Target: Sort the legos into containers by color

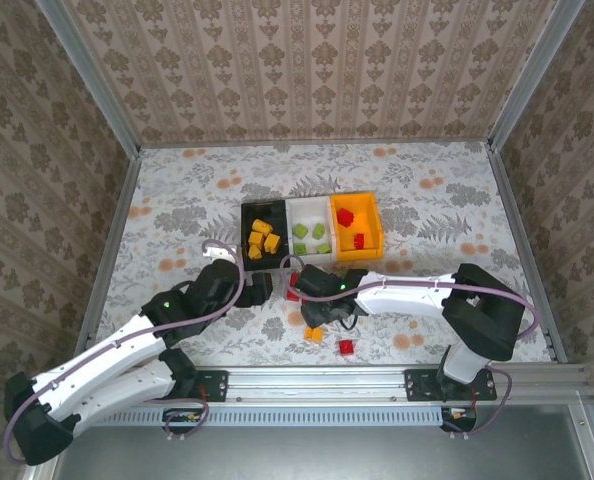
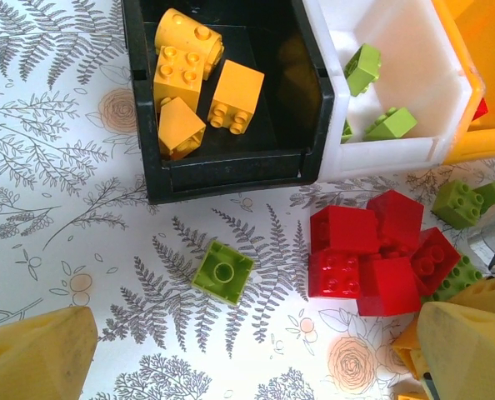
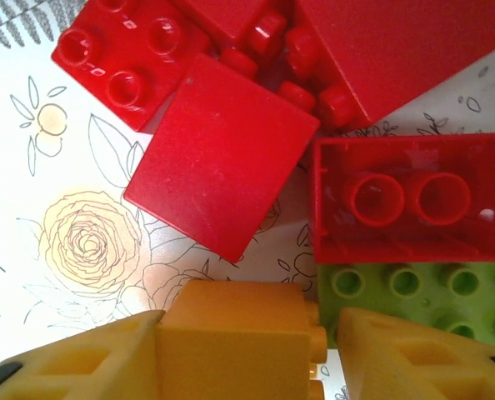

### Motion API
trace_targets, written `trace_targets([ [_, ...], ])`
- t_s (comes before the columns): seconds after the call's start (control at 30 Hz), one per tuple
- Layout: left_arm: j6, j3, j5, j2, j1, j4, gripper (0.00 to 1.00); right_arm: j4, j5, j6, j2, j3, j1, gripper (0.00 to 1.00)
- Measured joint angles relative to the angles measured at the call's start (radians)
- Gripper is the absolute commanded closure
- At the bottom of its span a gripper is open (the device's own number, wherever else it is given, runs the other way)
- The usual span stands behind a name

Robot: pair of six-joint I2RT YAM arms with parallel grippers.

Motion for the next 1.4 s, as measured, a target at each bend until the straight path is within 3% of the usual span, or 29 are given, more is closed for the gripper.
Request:
trace_targets([
  [0.13, 0.0, 0.0, -0.001, 0.0, 0.007, -0.003, 0.0, 0.0, 0.0, 0.002, -0.005, 0.0, 0.0, 0.6],
  [0.33, -0.001, -0.009, -0.008, -0.009, 0.017, -0.013, 0.0, -0.022, 0.002, -0.013, -0.068, 0.018, -0.001, 0.63],
  [0.53, -0.025, -0.057, -0.016, -0.066, 0.026, -0.041, 0.0, -0.037, -0.008, -0.053, -0.093, 0.218, -0.056, 0.63],
  [0.67, -0.05, -0.081, -0.015, -0.106, 0.026, -0.067, 0.0, -0.016, -0.04, -0.078, 0.007, 0.412, -0.117, 0.62],
  [0.9, -0.08, -0.111, -0.006, -0.142, 0.026, -0.093, 0.0, -0.02, -0.091, -0.097, 0.338, 0.752, -0.184, 0.61],
  [1.07, -0.082, -0.115, 0.015, -0.112, 0.029, -0.094, 0.0, -0.072, -0.103, -0.096, 0.509, 0.937, -0.206, 0.54],
  [1.23, -0.058, -0.11, 0.047, 0.0, 0.055, -0.081, 0.0, -0.128, -0.111, -0.093, 0.573, 1.041, -0.22, 0.31],
  [1.4, -0.006, -0.093, 0.092, 0.14, 0.082, -0.035, 0.02, -0.131, -0.114, -0.089, 0.554, 1.043, -0.23, 0.27],
])
